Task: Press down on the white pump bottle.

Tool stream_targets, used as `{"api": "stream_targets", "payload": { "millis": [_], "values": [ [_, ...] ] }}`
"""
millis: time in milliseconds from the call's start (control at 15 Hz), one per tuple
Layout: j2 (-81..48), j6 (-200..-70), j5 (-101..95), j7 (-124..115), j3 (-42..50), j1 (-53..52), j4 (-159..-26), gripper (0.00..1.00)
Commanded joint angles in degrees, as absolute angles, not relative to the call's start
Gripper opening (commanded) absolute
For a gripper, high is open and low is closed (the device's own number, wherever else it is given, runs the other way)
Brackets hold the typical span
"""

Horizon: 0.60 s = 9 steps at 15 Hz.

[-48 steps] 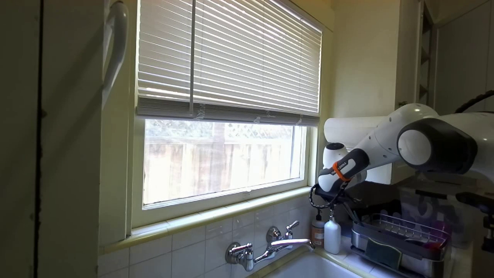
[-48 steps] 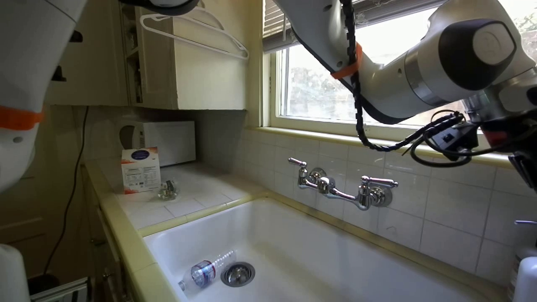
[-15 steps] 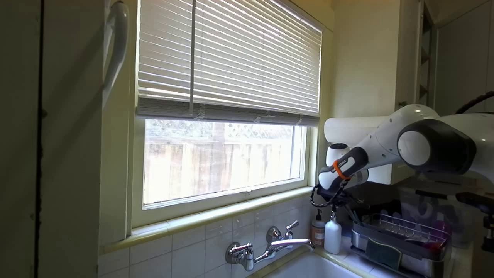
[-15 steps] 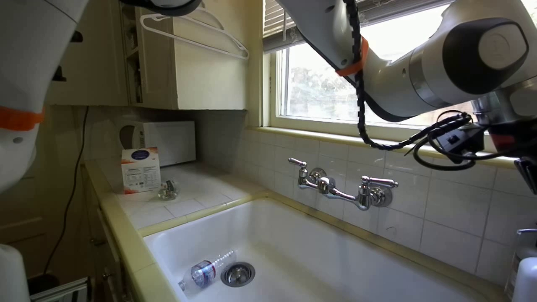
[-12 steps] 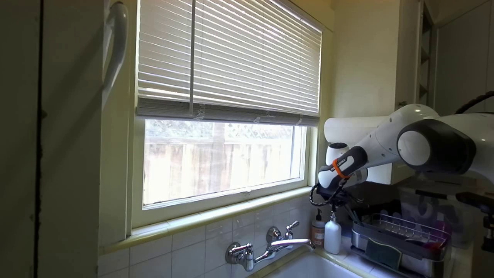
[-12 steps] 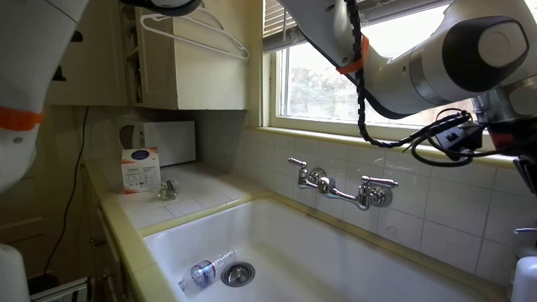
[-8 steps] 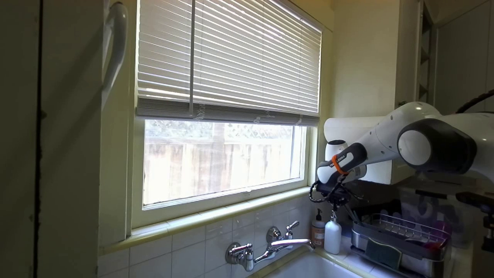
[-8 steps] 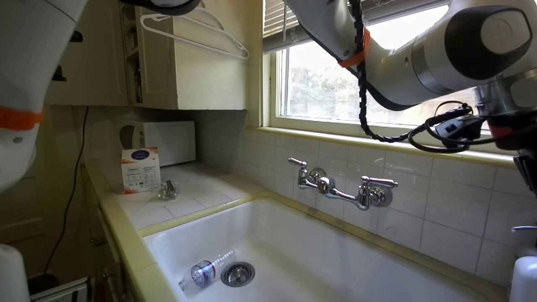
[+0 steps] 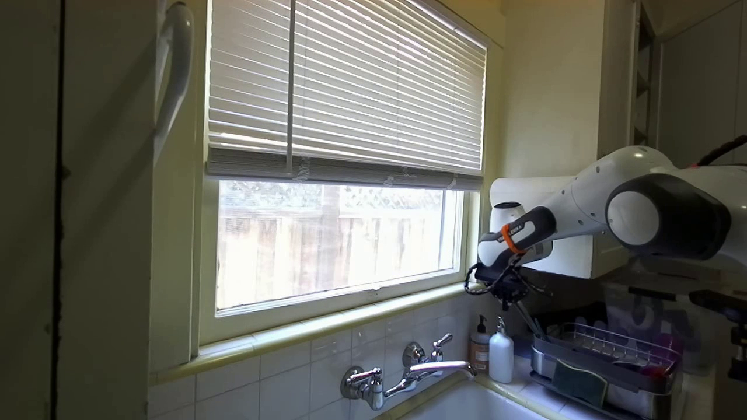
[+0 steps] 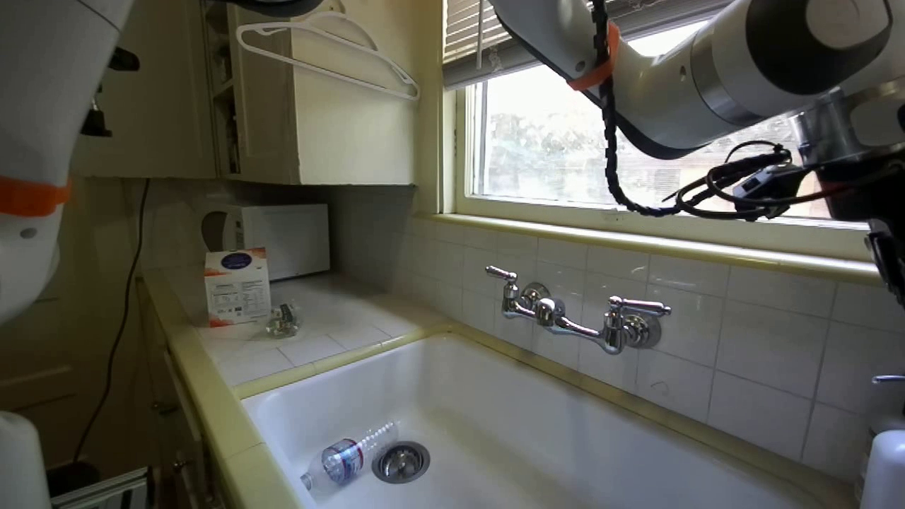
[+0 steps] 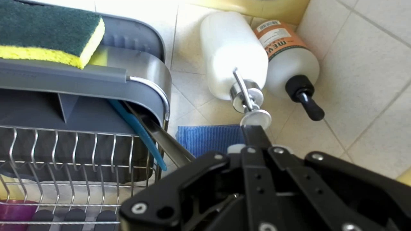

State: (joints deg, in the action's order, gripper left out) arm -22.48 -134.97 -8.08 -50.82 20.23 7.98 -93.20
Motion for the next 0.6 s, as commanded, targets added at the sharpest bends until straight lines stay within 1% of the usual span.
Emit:
{"api": "stream_targets", "payload": {
  "millis": [0,67,133,200,267,533],
  "values": [
    [-18.92,-130.29,-10.40,-52.23,20.12,6.91,-93.69,0.00],
    [-17.72,-128.12,-11.18,-51.29,19.87,6.72,-93.89,0.00],
    [-15.90,-125.28,-11.71,-49.54,19.28,6.65,-94.53,0.26],
    [-14.41,-122.74,-12.32,-48.09,18.72,6.61,-94.77,0.27],
    [-12.56,-120.19,-11.92,-45.58,17.73,6.84,-95.42,0.32],
    [-4.98,-113.60,-9.28,-33.65,14.07,7.50,-98.64,0.63]
  ]
}}
